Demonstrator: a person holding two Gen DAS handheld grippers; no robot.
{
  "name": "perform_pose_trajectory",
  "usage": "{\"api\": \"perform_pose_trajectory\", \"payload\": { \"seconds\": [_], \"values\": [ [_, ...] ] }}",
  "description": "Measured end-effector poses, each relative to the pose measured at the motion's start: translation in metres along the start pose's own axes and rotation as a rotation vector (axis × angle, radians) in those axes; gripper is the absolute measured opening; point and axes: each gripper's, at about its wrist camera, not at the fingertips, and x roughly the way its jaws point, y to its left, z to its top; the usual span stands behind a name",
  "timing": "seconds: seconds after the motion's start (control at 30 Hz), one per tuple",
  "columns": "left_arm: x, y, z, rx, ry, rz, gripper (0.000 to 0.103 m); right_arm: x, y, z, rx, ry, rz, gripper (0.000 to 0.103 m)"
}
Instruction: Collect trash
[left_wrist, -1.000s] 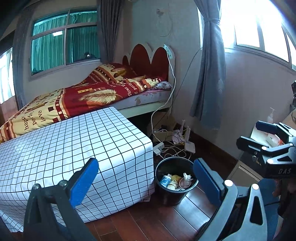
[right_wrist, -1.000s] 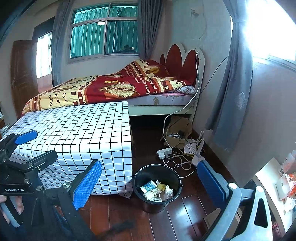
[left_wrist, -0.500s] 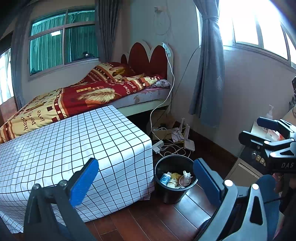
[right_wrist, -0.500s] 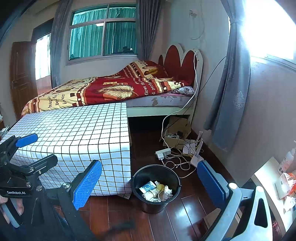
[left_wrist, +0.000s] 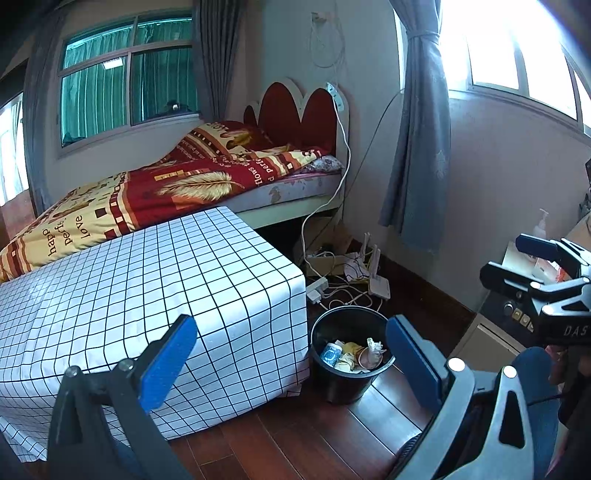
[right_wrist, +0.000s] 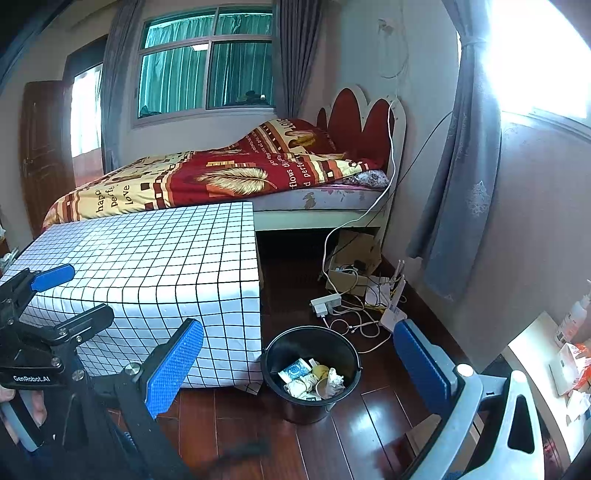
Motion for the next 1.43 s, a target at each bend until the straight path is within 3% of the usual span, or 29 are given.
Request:
{"api": "perform_pose_trajectory", "payload": {
  "seconds": [1.43],
  "values": [
    [0.0061, 0.0088, 0.0040, 0.016, -0.015, -0.033, 0.103, 0.0026, -0.0051, -0.0024, -0.022, 0.004, 0.006, 0.103]
  ]
}}
